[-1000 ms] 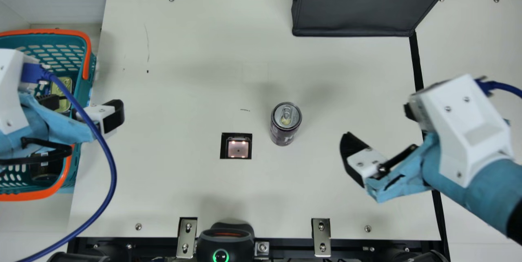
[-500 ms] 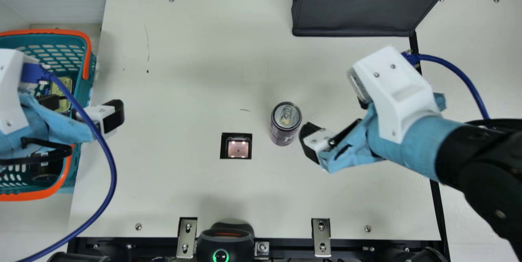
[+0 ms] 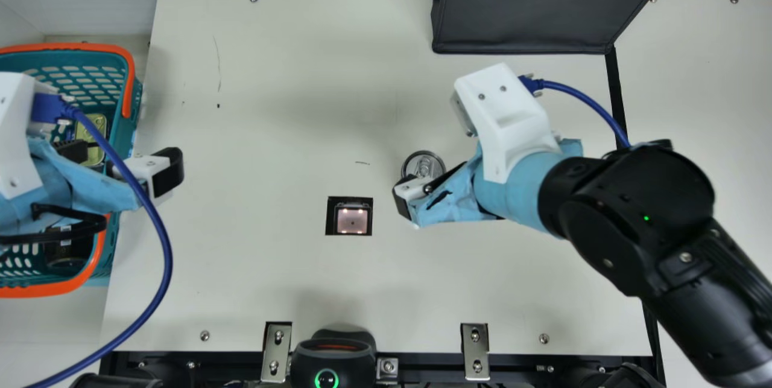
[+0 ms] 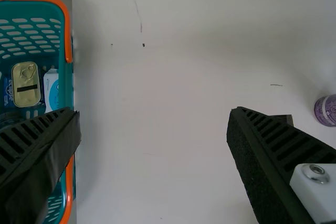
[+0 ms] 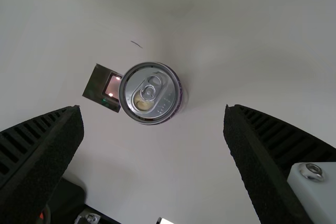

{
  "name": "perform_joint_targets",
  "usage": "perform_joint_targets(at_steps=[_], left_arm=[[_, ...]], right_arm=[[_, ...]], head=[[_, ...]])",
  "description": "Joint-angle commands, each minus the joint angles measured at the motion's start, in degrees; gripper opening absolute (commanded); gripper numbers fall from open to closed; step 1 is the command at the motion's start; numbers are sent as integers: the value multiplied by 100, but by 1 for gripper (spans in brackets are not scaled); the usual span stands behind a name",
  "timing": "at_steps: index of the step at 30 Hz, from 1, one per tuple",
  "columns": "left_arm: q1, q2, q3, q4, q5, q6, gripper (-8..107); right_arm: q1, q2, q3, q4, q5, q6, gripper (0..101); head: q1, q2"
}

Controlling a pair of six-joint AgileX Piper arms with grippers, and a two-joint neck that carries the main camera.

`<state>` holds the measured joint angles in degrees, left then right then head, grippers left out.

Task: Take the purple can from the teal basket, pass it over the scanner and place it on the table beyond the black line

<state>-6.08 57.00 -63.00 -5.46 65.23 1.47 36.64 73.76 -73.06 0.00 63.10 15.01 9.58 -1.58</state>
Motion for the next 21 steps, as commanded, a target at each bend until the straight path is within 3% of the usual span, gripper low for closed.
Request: perform_joint_targets(at_steps=[1, 11, 21], left_arm=[[0, 0, 0, 0, 0, 0, 90], [0, 0, 0, 0, 0, 0, 90], [0, 0, 0, 0, 0, 0, 90]], right_arm=[[72, 62, 21, -76, -51, 138, 95], [466, 464, 168, -495, -341, 467, 95], [582, 763, 413, -676, -715, 375, 95]], head=[[-166, 0], [-166, 0], [-166, 0]])
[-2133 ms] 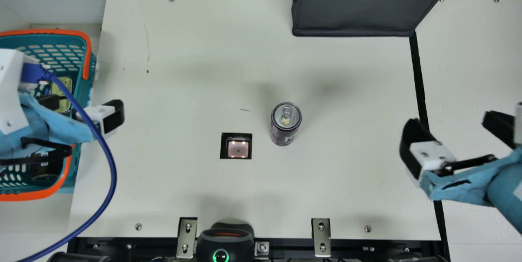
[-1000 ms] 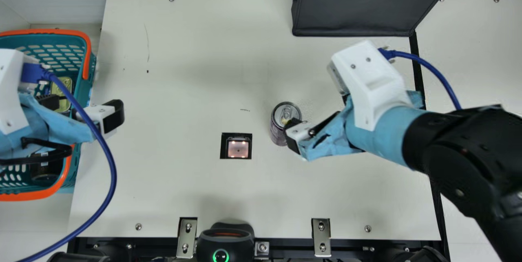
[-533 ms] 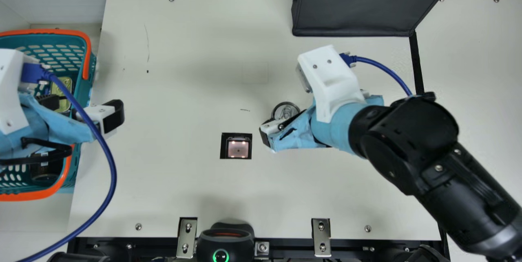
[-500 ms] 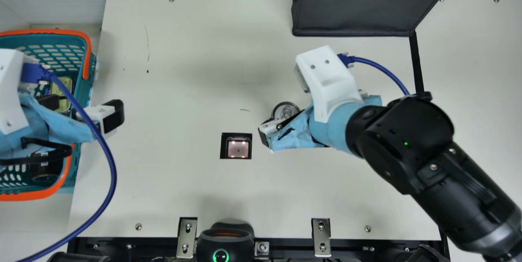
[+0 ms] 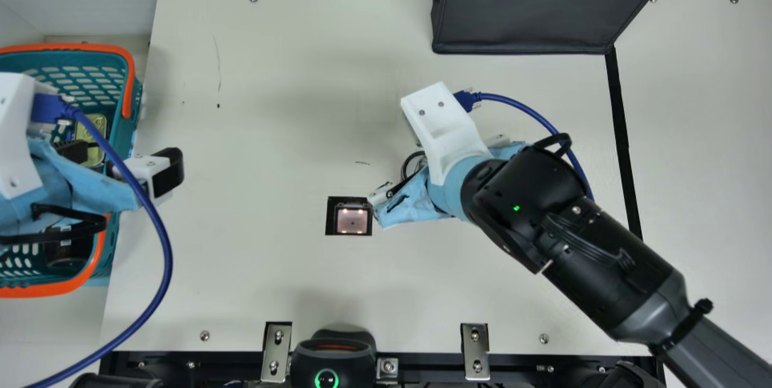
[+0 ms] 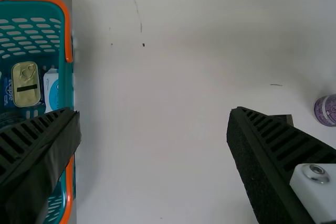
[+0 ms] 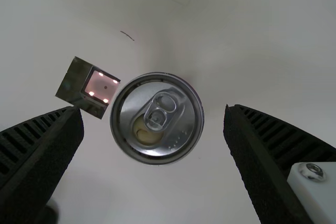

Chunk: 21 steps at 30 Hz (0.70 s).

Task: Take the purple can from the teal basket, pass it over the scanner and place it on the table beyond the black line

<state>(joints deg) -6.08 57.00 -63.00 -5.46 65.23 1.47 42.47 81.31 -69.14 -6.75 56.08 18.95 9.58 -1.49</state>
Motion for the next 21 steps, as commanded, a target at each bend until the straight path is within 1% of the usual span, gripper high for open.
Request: perform_joint_targets(at_steps=[1, 7, 15, 21], left_arm=[[0, 0, 0, 0, 0, 0, 90], [0, 0, 0, 0, 0, 0, 90], [0, 0, 0, 0, 0, 0, 90], [0, 0, 0, 0, 0, 0, 90]], right_arm=[[-3, 28, 44, -8, -41, -31, 95], [-25, 117, 151, -14, -164, -100, 95], [-33, 184, 216, -32, -268, -216, 42], [-46, 187, 89, -39, -186, -256, 2]], head=[[-166, -9], [-166, -9], [-166, -9], [-166, -9]])
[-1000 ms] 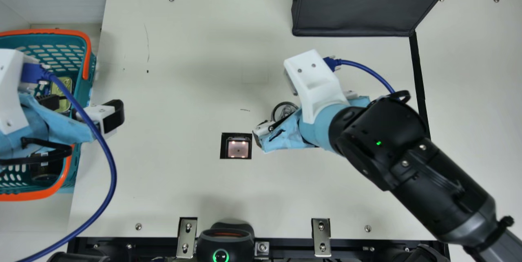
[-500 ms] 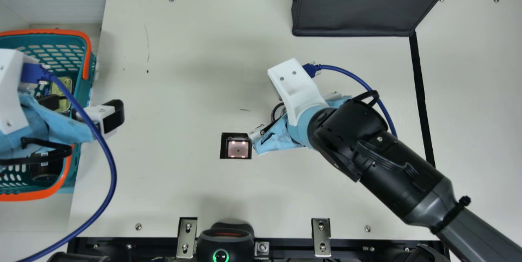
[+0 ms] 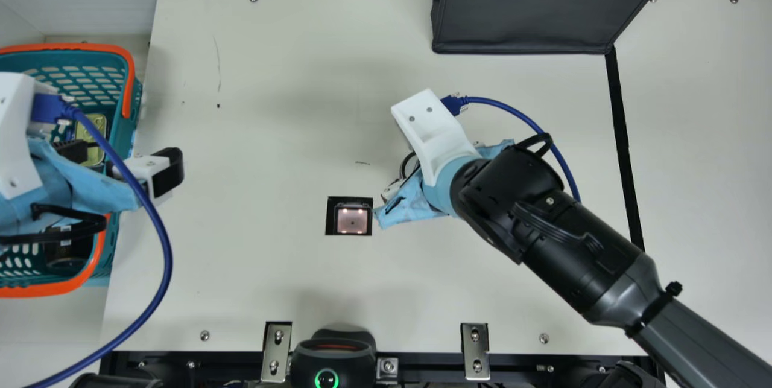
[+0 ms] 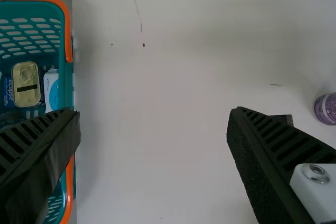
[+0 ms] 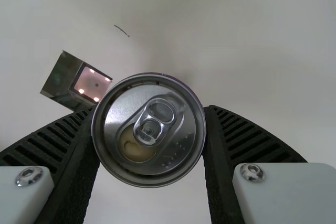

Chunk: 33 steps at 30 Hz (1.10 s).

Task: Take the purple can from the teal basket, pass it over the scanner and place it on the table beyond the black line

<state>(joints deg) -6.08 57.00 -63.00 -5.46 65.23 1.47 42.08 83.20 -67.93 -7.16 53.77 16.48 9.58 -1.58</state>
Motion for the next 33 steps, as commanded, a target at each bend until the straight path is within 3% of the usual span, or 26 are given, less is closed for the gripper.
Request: perform_joint_targets(at_steps=[1, 10, 17, 25, 33], left_arm=[[0, 0, 0, 0, 0, 0, 90], [0, 0, 0, 0, 0, 0, 90], [0, 0, 0, 0, 0, 0, 90], [0, 0, 0, 0, 0, 0, 90], [0, 0, 0, 0, 0, 0, 90]], right_arm=[[-12, -5, -78, 2, 81, -15, 0], [-83, 2, -705, 34, 567, -109, 0], [-275, -14, -985, 86, 823, -121, 0], [-1201, -475, -630, 216, 844, -213, 0], [-2560, -1006, -136, 458, 860, -633, 0]], head=[[-166, 0], [-166, 0], [-166, -935], [-166, -2000], [-166, -2000]])
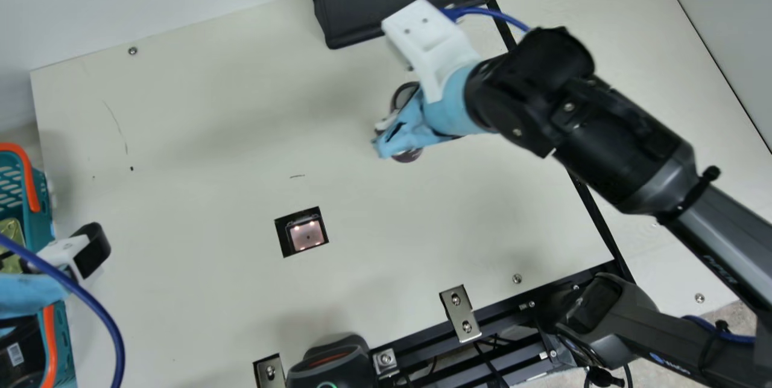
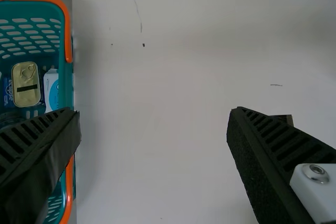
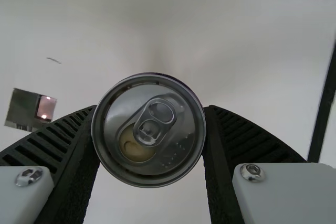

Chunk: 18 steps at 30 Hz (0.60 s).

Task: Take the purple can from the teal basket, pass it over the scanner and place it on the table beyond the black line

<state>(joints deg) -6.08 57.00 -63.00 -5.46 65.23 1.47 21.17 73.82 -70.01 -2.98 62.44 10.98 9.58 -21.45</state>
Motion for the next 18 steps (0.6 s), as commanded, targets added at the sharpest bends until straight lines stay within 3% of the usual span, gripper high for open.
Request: perform_joint_targets(at_steps=[1, 10, 18], left_arm=[[0, 0, 0, 0, 0, 0, 90], [0, 0, 0, 0, 0, 0, 90], [0, 0, 0, 0, 0, 0, 90]], right_arm=[[-651, -122, 125, 74, -6, -159, 0], [-2241, -327, 416, 378, -49, -963, 0], [-3394, 29, 179, 620, -162, -1703, 0]], head=[[-166, -13], [-166, -13], [-166, -13]])
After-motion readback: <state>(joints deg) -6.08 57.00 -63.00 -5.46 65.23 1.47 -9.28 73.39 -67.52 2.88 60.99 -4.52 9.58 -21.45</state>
